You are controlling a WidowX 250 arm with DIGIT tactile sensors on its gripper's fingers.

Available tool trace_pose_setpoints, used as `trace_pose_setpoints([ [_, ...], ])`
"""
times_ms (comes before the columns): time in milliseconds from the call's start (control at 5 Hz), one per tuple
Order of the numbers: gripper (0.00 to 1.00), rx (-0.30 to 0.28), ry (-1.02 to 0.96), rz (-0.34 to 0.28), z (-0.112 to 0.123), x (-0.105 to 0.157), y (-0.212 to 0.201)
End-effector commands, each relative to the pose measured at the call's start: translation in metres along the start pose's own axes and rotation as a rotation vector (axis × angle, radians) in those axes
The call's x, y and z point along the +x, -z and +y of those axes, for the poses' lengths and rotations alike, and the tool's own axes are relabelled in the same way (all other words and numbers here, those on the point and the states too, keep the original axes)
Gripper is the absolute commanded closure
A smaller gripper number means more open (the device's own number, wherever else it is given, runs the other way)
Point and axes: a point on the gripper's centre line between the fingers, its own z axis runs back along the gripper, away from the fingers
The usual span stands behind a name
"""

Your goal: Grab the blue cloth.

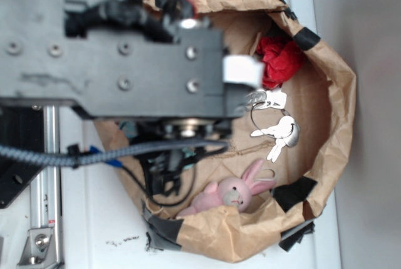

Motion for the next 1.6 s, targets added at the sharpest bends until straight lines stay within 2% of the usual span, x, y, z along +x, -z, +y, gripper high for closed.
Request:
trace_pose_setpoints([
  [0,0.0,0.02,0.015,-0.073,-0.01,0.007,-0.008],
  [200,0.0,-0.021,0.024,-0.043,-0.003,0.008,0.01],
  [400,0.0,-0.139,0.07,-0.02,0.003,0.008,0.043],
  [800,0.0,-0.226,0.119,0.022,-0.036,0.022,0.099],
  [1000,0.0,-0.334,0.177,0.018,-0.058,0.024,0.104],
  [1200,0.0,-0.334,0.235,0.056,-0.074,0.008,0.098],
  [1400,0.0,-0.308,0.236,0.082,-0.073,-0.007,0.094],
])
